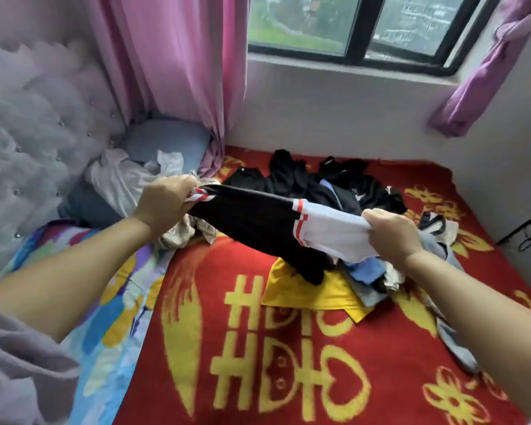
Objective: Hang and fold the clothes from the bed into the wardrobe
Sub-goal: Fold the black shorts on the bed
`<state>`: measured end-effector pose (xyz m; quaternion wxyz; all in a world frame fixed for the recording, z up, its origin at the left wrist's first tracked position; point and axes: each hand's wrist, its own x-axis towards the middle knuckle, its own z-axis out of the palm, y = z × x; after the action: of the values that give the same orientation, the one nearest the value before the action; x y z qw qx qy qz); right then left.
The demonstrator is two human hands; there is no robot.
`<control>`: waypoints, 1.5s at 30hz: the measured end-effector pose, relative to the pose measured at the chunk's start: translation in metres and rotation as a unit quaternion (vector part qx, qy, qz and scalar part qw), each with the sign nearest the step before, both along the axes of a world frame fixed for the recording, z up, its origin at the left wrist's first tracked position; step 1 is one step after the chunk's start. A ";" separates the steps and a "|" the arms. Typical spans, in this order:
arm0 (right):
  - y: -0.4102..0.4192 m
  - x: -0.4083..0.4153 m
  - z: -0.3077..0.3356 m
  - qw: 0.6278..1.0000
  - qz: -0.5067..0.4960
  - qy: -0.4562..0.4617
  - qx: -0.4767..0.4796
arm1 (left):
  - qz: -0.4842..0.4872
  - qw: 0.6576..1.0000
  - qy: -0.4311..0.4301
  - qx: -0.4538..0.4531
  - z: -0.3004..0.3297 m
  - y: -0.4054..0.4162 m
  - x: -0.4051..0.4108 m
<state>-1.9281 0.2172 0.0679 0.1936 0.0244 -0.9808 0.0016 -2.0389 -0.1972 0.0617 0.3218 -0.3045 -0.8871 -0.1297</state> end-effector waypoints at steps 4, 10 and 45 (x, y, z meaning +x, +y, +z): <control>-0.077 0.055 -0.151 0.971 0.150 -0.185 0.011 | 0.009 0.978 -0.147 -0.149 -0.162 -0.092 0.068; -0.168 0.156 -0.344 0.776 0.184 -0.603 0.032 | 0.104 0.900 -0.329 -0.265 -0.354 -0.157 0.207; -0.236 0.007 -0.373 0.354 -0.278 -0.512 -0.732 | 0.336 0.501 -0.605 0.519 -0.426 -0.011 0.284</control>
<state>-1.9215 -0.0190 -0.3050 -0.4151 -0.4067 -0.4514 0.6772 -1.7547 -0.2081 -0.3644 -0.1736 0.3913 -0.6743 -0.6017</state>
